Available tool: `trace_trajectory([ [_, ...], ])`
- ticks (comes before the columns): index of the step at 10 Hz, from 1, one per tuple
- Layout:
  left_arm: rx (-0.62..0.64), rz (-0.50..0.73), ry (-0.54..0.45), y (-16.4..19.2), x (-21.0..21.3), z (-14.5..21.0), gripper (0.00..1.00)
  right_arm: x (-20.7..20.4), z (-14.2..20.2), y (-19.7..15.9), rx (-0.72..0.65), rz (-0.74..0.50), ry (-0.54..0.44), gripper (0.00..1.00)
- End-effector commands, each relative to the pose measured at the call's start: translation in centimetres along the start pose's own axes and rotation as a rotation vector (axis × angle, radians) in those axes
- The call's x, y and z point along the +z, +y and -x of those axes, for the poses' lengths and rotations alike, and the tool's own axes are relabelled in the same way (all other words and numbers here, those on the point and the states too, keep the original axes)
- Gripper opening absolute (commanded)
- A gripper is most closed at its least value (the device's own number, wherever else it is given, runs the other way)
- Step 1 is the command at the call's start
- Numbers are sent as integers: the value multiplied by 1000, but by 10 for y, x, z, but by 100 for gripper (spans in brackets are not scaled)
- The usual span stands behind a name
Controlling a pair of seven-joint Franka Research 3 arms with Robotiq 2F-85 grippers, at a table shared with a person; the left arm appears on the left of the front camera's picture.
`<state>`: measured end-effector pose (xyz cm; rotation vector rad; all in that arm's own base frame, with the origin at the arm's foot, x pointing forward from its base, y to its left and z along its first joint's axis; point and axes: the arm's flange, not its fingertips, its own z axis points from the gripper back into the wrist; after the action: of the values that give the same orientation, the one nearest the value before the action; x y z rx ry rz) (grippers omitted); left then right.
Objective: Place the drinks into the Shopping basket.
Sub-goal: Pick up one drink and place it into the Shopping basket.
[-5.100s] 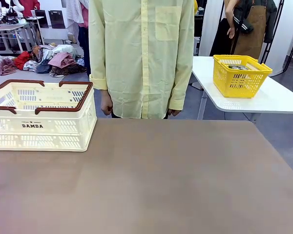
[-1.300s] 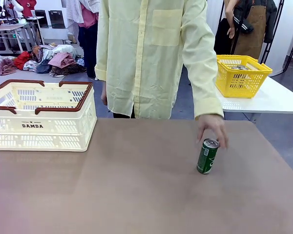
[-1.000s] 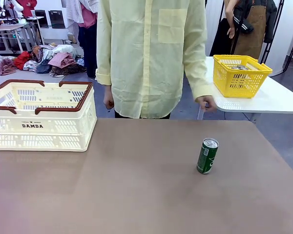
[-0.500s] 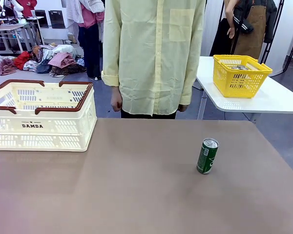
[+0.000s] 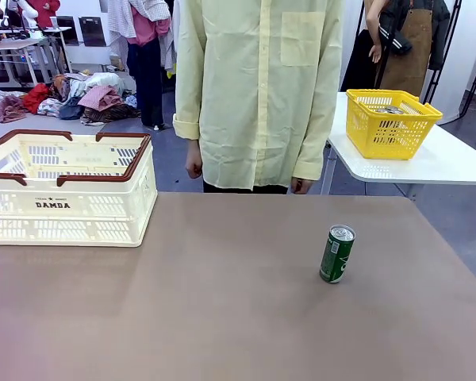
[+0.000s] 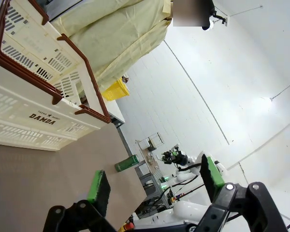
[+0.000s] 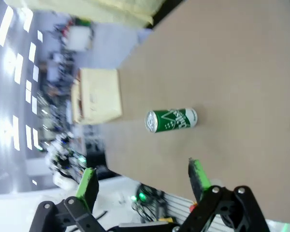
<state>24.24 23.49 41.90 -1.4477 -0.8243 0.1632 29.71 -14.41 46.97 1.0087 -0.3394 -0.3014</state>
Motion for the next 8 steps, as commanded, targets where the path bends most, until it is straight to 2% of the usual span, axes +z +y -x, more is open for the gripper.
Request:
trace_trajectory([
  [1, 6, 18, -9, -4, 1, -2, 100, -57, -33, 54, 73, 208, 218, 100],
  [4, 6, 18, -9, -4, 1, -2, 100, -154, -54, 102, 184, 450, 415, 100],
  [6, 6, 18, -9, -4, 1, -2, 100, -213, -30, 127, 361, 659, 462, 100],
  [7, 6, 18, -9, -4, 1, -2, 100, -227, -17, 136, 474, 766, 507, 100],
  [8, 6, 18, -9, -4, 1, -2, 100, -234, -6, 144, 517, 836, 525, 100],
])
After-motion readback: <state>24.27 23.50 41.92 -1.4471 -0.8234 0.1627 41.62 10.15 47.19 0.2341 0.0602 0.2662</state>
